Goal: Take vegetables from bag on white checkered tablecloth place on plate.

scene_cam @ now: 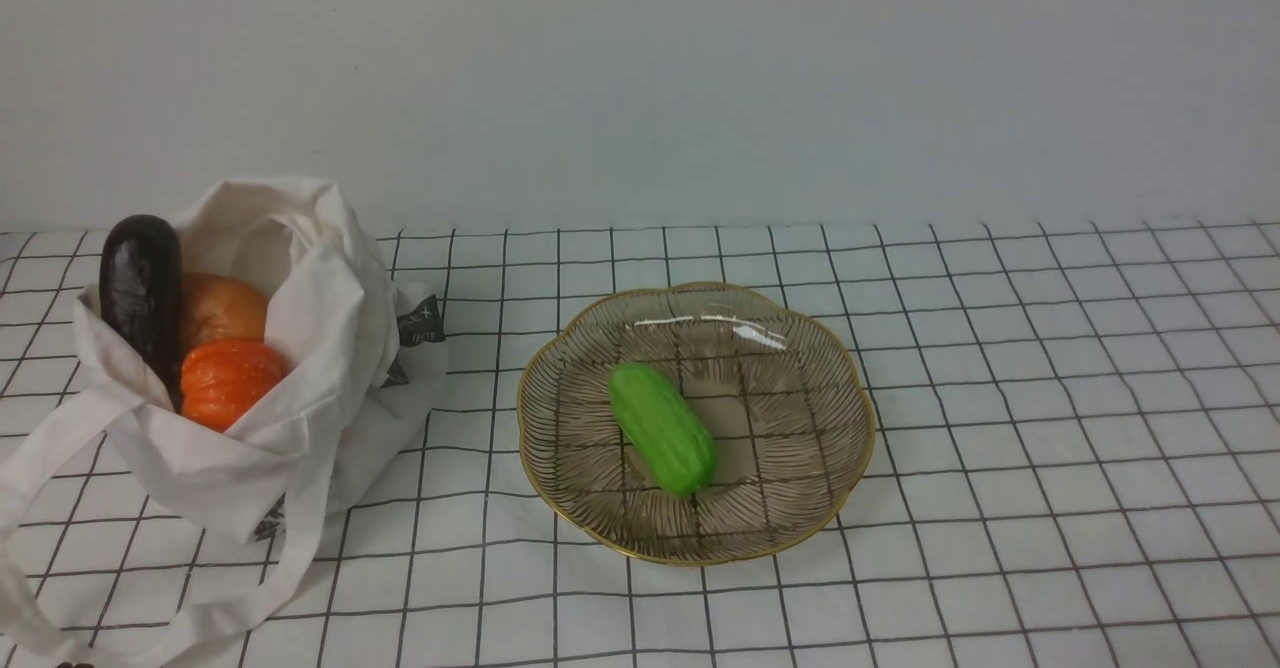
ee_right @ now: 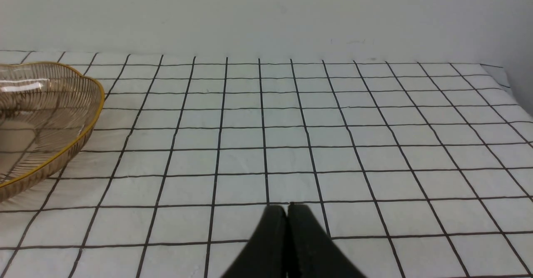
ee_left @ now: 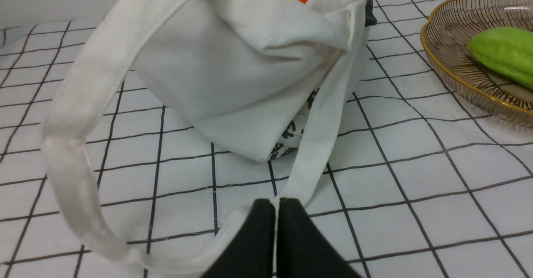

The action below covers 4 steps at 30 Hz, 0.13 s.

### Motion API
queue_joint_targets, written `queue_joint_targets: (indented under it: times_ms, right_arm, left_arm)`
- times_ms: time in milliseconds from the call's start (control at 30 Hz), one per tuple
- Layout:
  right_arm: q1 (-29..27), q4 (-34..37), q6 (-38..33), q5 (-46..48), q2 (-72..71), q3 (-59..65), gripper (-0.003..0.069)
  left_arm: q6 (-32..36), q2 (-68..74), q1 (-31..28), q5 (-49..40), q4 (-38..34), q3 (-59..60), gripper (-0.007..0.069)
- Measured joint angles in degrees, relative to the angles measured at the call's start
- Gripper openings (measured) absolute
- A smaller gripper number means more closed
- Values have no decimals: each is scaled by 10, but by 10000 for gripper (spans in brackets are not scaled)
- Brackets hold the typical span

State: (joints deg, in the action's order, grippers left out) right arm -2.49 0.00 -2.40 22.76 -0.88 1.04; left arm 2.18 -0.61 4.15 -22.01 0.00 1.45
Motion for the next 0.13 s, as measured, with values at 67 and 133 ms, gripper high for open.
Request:
queue_joint_targets:
  times_ms: [67, 133]
  right_arm:
    - [0, 0, 0, 0, 0, 0, -14]
    - [0, 0, 0, 0, 0, 0, -14]
  left_arm:
    - [0, 0, 0, 0, 0, 0, -8]
    - [0, 0, 0, 0, 0, 0, -8]
